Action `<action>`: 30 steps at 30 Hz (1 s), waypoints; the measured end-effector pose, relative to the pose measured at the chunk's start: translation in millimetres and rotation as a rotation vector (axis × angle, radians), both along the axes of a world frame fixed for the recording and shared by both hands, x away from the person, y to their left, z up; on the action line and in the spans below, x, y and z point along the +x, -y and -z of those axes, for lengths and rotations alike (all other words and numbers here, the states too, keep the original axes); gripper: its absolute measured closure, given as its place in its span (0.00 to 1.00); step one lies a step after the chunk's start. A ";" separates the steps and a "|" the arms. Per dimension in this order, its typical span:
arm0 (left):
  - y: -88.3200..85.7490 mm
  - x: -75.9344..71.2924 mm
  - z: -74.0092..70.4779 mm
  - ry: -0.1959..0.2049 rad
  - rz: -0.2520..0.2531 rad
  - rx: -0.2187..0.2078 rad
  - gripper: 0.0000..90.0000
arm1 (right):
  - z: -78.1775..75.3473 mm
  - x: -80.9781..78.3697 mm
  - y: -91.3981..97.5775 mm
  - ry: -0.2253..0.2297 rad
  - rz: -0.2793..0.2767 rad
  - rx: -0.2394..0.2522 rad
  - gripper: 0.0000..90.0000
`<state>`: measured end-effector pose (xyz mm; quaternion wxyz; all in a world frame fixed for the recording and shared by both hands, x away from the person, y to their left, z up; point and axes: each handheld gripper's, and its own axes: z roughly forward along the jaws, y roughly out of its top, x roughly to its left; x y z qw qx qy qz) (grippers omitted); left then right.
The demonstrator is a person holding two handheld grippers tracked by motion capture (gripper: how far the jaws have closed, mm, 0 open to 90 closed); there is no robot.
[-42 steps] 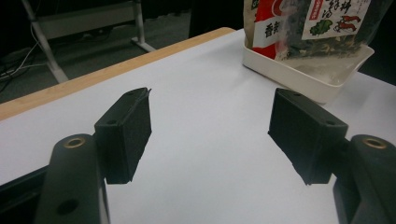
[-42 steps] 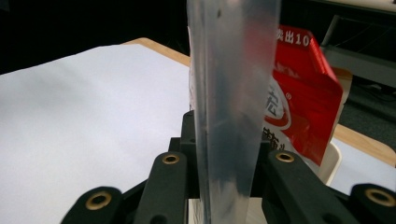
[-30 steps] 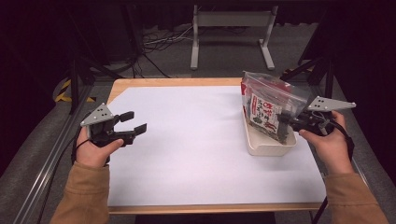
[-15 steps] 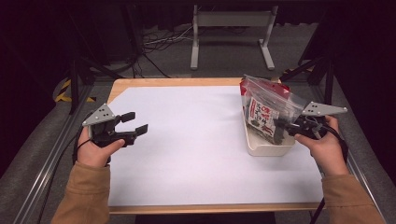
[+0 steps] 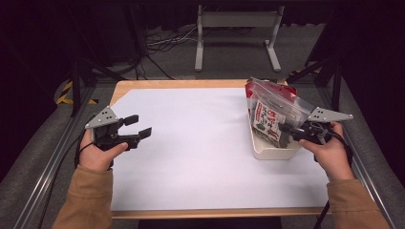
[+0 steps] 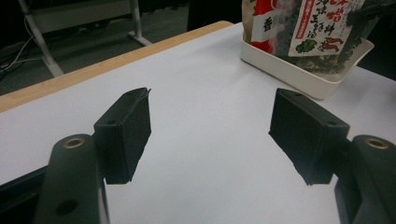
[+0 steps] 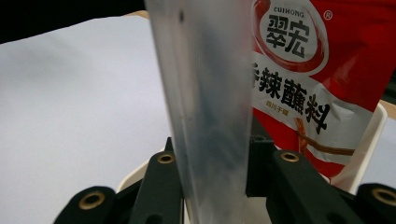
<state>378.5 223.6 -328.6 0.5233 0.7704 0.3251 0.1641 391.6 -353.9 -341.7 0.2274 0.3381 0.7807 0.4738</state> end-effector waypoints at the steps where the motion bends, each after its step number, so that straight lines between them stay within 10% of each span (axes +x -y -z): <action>1: -0.4 0.5 0.2 0.004 0.003 0.005 0.33 | -0.3 0.2 0.3 -0.001 -0.001 -0.001 0.81; 6: 1.0 1.1 4.8 -0.016 0.005 0.010 0.31 | -1.5 -1.5 1.9 0.001 0.012 0.003 0.77; 16: -2.3 -2.7 13.7 -0.020 0.008 0.017 0.28 | -6.7 -9.3 6.6 0.042 0.061 0.045 0.36; 30: -6.7 -16.0 22.0 -0.003 0.031 0.008 0.27 | -19.2 -32.3 20.1 0.062 0.105 0.038 0.29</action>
